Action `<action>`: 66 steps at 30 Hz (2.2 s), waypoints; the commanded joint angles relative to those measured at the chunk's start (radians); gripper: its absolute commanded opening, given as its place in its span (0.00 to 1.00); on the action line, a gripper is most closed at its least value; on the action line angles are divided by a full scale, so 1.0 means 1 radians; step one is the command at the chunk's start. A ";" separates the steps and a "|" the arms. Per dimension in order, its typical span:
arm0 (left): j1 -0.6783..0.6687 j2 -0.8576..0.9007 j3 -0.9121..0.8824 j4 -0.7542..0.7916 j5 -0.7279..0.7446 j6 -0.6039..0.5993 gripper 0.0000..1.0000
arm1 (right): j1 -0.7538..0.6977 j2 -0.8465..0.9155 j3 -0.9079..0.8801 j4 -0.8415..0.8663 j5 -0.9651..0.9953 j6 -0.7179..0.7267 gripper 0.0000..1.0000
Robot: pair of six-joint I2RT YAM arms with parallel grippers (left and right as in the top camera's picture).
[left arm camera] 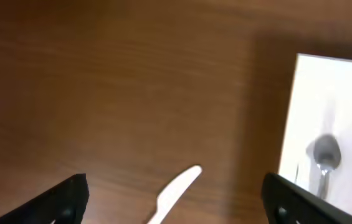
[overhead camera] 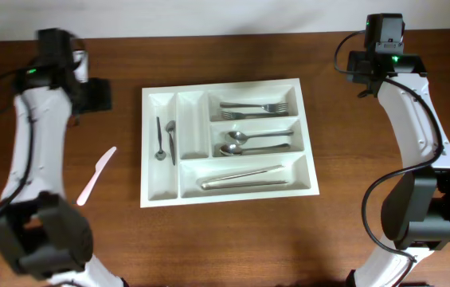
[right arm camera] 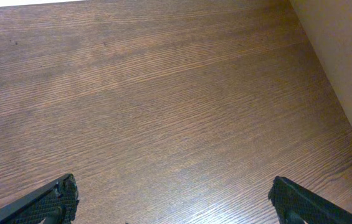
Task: Pack container
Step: 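Move the left gripper back toward the white plastic knife, then align the left gripper over the white plastic knife handle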
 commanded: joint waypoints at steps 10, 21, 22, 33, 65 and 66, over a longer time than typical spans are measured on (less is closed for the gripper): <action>0.032 -0.447 -0.682 0.354 -0.003 -0.010 0.89 | -0.008 -0.005 0.006 0.000 0.004 0.008 0.99; 0.032 -0.444 -0.912 0.389 -0.123 0.041 0.99 | -0.008 -0.005 0.006 0.000 0.004 0.008 0.99; 0.032 -0.444 -0.912 0.392 -0.122 0.041 0.99 | -0.008 -0.005 0.006 0.000 0.004 0.008 0.99; 0.034 -0.442 -0.912 0.604 -0.042 0.402 0.99 | -0.008 -0.005 0.006 0.000 0.004 0.008 0.99; 0.190 -0.126 -0.912 0.455 -0.018 0.142 0.79 | -0.008 -0.005 0.006 0.000 0.004 0.008 0.99; 0.190 -0.120 -0.912 0.456 -0.018 0.142 0.77 | -0.008 -0.005 0.006 0.000 0.004 0.008 0.99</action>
